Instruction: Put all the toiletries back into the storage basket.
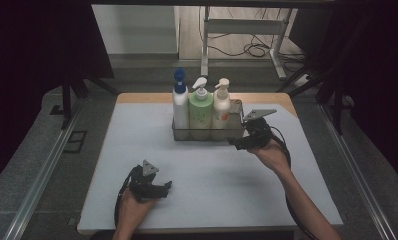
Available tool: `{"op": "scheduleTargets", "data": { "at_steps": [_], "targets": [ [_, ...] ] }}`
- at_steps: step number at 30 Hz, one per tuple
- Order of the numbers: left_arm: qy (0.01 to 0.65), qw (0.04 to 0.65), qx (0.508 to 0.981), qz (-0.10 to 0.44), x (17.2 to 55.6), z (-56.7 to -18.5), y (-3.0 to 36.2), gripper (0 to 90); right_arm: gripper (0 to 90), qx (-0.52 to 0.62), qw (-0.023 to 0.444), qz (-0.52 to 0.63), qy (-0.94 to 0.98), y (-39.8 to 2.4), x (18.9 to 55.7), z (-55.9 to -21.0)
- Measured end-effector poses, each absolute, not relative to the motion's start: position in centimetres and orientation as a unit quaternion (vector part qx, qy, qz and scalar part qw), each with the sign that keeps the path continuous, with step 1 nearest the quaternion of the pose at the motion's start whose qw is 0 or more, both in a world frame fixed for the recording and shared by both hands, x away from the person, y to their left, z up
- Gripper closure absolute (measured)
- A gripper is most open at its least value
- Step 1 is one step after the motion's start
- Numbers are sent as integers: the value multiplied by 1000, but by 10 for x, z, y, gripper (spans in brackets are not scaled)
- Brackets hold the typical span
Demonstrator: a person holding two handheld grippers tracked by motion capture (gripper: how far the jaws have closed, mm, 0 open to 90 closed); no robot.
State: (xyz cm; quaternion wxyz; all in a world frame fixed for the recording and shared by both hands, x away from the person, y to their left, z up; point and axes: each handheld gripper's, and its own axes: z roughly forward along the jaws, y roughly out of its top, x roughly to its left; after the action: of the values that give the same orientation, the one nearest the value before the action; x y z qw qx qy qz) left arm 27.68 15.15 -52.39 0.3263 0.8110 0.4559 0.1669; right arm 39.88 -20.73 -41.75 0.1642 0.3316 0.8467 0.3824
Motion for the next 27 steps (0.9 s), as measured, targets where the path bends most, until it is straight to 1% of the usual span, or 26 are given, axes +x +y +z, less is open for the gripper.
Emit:
{"op": "scheduleTargets", "data": {
  "at_steps": [6, 13, 18, 27],
  "targets": [
    [456, 326, 811, 166, 277, -524, 151, 117, 125, 322, 169, 377, 851, -208, 389, -415],
    [455, 326, 812, 167, 277, -524, 152, 117, 39, 318, 176, 376, 853, -213, 377, -412],
    [455, 326, 811, 167, 277, -524, 152, 117, 0, 307, 182, 367, 859, -218, 368, -411],
    [455, 326, 811, 167, 277, -524, 152, 117, 0, 294, 189, 357, 866, -230, 349, -410]
  ]
}}
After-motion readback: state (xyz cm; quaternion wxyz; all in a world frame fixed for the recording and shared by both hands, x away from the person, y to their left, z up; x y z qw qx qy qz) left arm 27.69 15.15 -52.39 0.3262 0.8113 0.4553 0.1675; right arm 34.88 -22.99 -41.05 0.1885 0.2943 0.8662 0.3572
